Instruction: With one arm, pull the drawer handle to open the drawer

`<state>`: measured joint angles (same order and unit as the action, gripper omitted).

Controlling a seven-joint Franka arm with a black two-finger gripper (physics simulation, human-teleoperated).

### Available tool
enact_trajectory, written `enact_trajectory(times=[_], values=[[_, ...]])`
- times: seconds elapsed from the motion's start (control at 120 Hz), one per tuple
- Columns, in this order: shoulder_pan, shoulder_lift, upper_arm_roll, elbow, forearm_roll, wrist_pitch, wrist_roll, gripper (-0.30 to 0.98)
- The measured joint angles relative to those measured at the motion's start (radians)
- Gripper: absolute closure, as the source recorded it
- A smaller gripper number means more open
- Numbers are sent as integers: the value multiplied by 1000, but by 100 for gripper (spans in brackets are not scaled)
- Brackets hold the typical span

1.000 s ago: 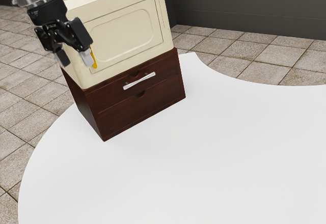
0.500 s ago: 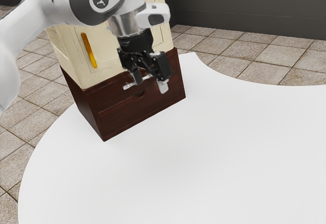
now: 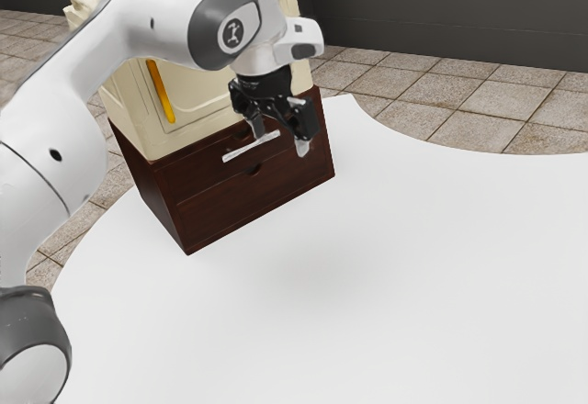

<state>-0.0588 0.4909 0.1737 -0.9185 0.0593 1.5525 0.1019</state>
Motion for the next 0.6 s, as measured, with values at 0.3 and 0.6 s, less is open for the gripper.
enact_trajectory(times=[0.3,0.6], values=[[14,25,16,-1,40,39,58,8],[-22,44,53,-10,102,41,110,17]])
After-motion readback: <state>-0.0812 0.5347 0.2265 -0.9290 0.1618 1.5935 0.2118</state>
